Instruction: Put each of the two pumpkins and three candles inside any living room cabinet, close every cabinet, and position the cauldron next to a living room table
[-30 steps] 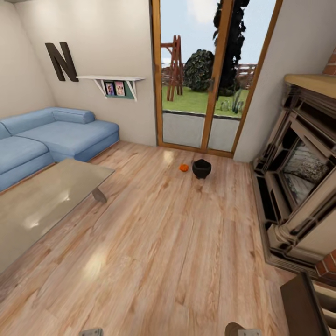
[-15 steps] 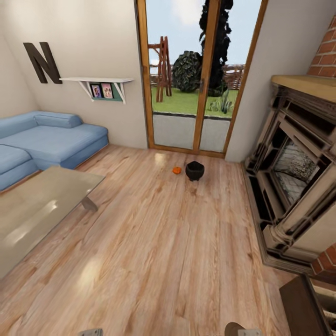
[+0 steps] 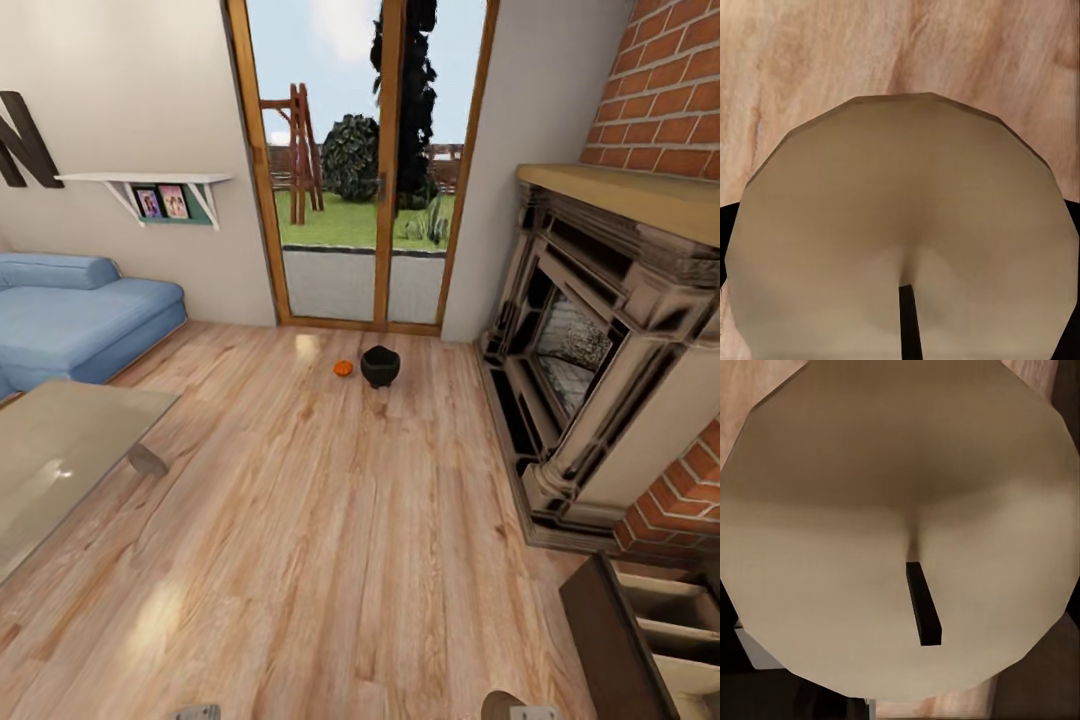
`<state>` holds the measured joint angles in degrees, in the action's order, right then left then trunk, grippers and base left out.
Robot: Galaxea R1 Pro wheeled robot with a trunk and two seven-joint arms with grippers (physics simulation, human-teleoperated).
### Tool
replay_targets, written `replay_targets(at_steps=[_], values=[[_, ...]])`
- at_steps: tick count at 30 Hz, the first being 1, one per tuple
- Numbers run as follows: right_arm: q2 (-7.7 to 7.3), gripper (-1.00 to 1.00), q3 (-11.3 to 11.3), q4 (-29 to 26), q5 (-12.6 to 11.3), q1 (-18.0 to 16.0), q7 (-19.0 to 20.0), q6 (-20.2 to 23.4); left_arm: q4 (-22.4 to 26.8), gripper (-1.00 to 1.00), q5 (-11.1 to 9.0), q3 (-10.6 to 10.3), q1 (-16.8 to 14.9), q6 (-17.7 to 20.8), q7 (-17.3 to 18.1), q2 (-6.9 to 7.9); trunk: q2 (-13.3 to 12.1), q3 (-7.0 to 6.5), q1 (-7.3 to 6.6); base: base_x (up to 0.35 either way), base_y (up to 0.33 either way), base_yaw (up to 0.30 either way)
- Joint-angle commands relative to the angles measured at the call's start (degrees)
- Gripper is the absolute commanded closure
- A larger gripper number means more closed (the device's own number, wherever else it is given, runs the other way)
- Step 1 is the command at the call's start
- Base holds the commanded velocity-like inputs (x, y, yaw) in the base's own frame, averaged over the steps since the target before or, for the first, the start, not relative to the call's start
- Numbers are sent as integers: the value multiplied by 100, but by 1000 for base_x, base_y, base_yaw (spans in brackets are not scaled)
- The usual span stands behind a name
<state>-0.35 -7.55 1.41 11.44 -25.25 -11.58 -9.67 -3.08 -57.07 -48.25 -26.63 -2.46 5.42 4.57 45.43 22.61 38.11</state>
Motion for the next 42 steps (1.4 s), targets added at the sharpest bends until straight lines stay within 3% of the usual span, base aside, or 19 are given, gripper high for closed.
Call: replay_targets(at_steps=[1, 21, 42], values=[[0, 100, -1, 0, -1, 1, -3, 0, 0, 100, 3, 0, 0, 0, -6, 0, 0, -5, 0, 32, 66, -278], [0, 100, -1, 0, -9, -4, -2, 0, 0, 100, 9, -4, 0, -1, -6, -9, 0, -98, 0, 72, 115, -271], [0, 100, -1, -18, -18, -1, -4, -9, 0, 100, 5, 0, 0, -6, -15, -9, 0, -168, 0, 0, 18, -109]])
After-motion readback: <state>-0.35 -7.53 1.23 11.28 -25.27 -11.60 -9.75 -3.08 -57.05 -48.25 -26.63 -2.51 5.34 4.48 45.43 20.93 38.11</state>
